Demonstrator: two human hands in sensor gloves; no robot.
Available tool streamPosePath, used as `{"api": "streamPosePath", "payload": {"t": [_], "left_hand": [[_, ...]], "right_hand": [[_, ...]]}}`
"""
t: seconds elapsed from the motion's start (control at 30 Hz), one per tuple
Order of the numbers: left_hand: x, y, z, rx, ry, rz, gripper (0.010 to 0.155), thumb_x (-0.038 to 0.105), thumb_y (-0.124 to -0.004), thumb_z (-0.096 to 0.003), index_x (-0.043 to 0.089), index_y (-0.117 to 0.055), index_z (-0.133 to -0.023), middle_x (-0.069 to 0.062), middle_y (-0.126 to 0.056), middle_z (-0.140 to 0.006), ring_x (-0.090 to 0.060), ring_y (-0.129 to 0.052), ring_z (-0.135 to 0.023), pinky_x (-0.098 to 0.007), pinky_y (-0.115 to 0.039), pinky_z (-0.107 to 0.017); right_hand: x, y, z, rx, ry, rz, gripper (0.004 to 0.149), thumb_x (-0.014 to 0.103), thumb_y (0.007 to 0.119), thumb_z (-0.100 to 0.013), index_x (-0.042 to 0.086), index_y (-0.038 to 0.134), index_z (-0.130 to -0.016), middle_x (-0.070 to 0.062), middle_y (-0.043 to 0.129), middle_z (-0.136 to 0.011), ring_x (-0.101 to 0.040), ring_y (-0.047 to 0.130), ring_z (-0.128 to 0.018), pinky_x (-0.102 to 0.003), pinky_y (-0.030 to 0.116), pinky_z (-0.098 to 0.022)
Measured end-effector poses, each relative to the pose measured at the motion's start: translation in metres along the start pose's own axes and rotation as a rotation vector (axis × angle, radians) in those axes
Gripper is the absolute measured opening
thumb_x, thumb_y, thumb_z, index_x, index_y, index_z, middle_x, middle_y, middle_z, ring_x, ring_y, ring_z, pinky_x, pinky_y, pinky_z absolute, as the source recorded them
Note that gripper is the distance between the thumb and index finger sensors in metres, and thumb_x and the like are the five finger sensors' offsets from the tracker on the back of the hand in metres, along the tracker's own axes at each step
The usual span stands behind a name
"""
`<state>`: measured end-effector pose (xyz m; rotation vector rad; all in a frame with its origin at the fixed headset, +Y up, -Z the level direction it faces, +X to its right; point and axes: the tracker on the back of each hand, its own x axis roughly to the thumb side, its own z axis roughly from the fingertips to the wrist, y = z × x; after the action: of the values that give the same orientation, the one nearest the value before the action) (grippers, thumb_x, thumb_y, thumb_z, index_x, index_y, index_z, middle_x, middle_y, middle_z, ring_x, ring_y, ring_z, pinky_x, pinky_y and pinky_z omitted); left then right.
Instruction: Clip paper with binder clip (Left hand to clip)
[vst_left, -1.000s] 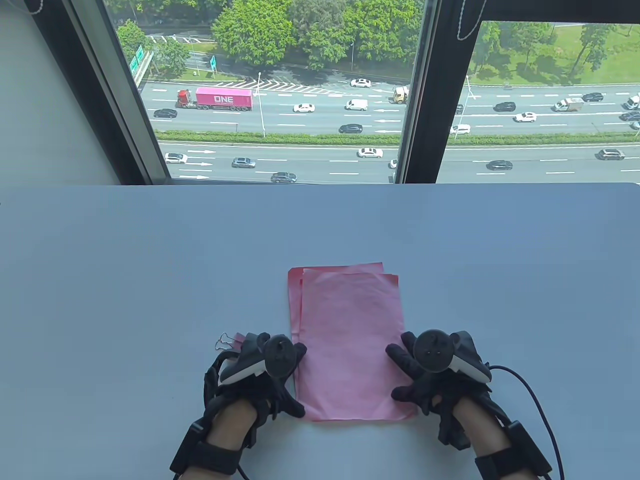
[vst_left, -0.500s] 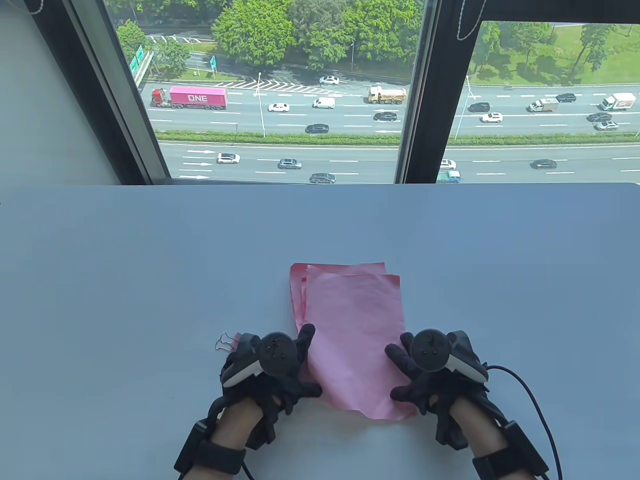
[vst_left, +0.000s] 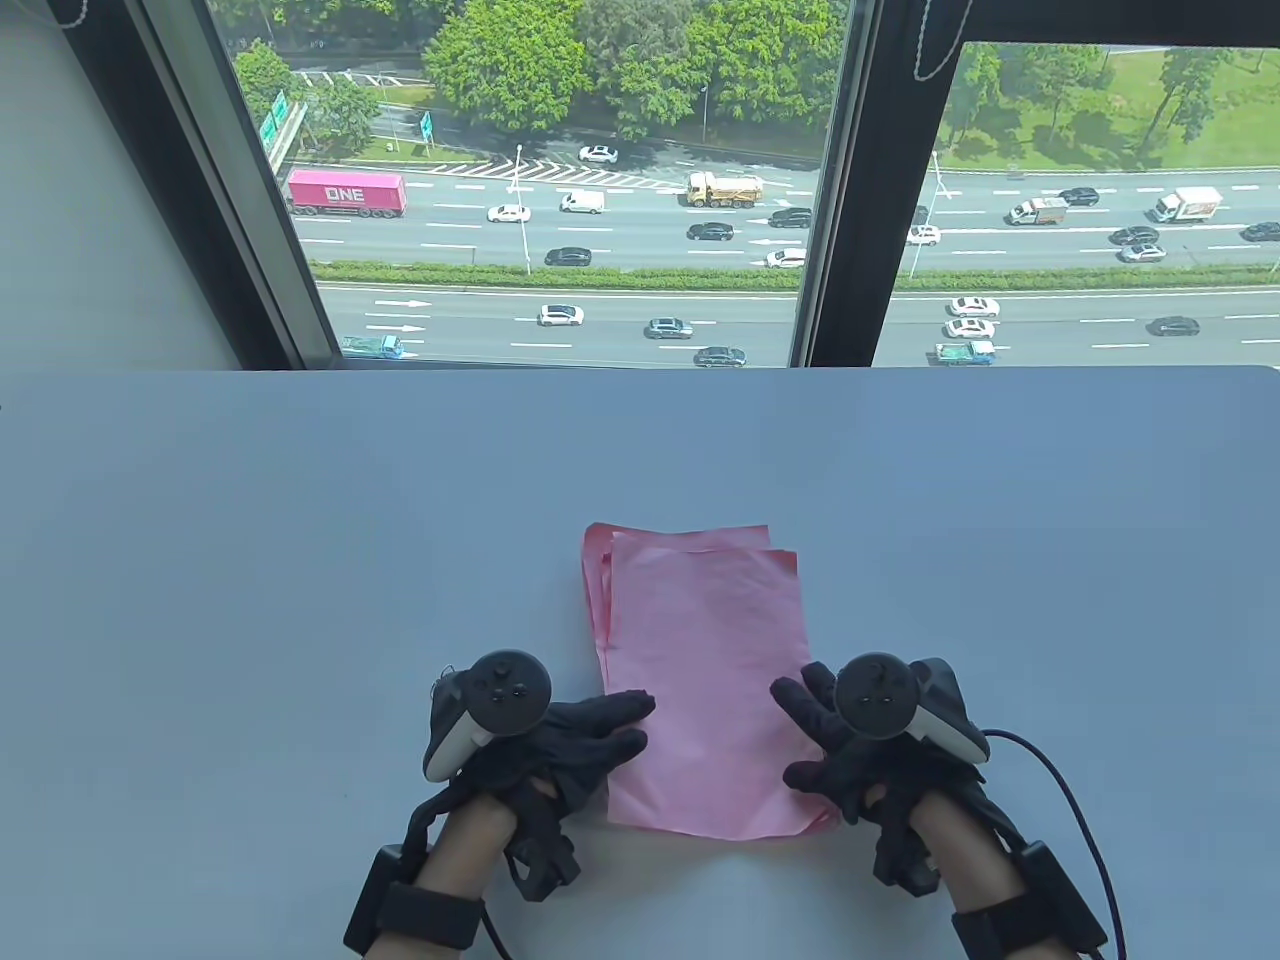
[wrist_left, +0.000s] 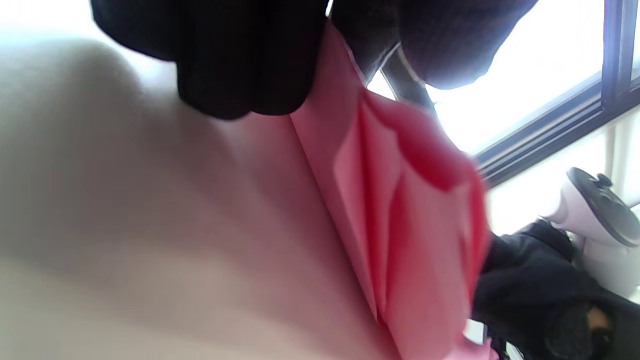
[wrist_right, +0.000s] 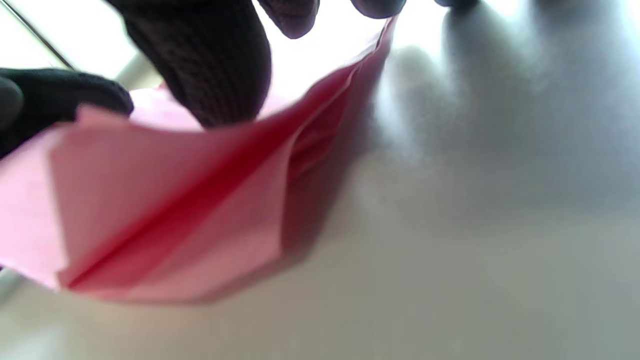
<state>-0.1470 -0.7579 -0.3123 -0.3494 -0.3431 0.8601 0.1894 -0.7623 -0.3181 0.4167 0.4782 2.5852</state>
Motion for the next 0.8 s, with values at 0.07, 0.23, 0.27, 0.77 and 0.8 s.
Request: {"api": "streamPosePath", "payload": {"t": [0.07,0.23,0.27,0.77,0.8], "left_hand": [[-0.001,0.004,0.002,0.064,0.035,0.017,0.058,0.039,-0.081,-0.0442,0.016,-0.079,-0.098,-0.014,-0.085,-0.098,-0.031,-0.102,-0.068,-0.053,-0.080,-0.055],[-0.012,0.009,0.004,0.132,0.110,0.200,0.056,0.027,-0.085,-0.0412,0.013,-0.079,-0.096,-0.016,-0.089,-0.091,-0.013,-0.116,-0.037,-0.040,-0.096,-0.038],[-0.016,0.009,0.005,0.141,0.140,0.291,0.056,0.026,-0.084,-0.0413,0.012,-0.079,-0.096,-0.016,-0.089,-0.091,-0.013,-0.116,-0.036,-0.039,-0.096,-0.037],[-0.041,0.004,0.011,0.203,0.263,0.852,0.059,0.027,-0.080,-0.0424,0.012,-0.072,-0.099,-0.016,-0.089,-0.090,-0.006,-0.115,-0.038,-0.035,-0.097,-0.040],[-0.041,0.003,0.011,0.203,0.265,0.876,0.059,0.027,-0.080,-0.0423,0.012,-0.071,-0.099,-0.015,-0.089,-0.089,-0.006,-0.115,-0.039,-0.035,-0.097,-0.041]], "right_hand": [[-0.005,-0.011,0.005,-0.088,0.008,-0.022,0.079,0.041,0.086,-0.043,0.024,0.043,-0.107,-0.020,0.043,-0.110,-0.052,0.058,-0.093,-0.068,0.053,-0.061],[-0.026,-0.027,0.015,-0.202,0.077,-0.210,0.072,0.052,0.077,-0.044,0.006,0.070,-0.099,-0.023,0.082,-0.089,-0.047,0.092,-0.065,-0.060,0.076,-0.044],[-0.030,-0.028,0.016,-0.193,0.091,-0.243,0.071,0.054,0.075,-0.044,0.004,0.076,-0.095,-0.023,0.088,-0.083,-0.046,0.096,-0.057,-0.058,0.079,-0.039],[-0.036,0.003,0.002,0.126,0.056,-0.626,0.095,0.069,0.049,-0.038,-0.005,0.083,-0.087,-0.025,0.098,-0.069,-0.041,0.104,-0.040,-0.053,0.084,-0.028],[-0.036,0.005,0.001,0.143,0.052,-0.650,0.096,0.069,0.048,-0.038,-0.004,0.081,-0.089,-0.025,0.097,-0.072,-0.041,0.104,-0.042,-0.053,0.084,-0.029]]}}
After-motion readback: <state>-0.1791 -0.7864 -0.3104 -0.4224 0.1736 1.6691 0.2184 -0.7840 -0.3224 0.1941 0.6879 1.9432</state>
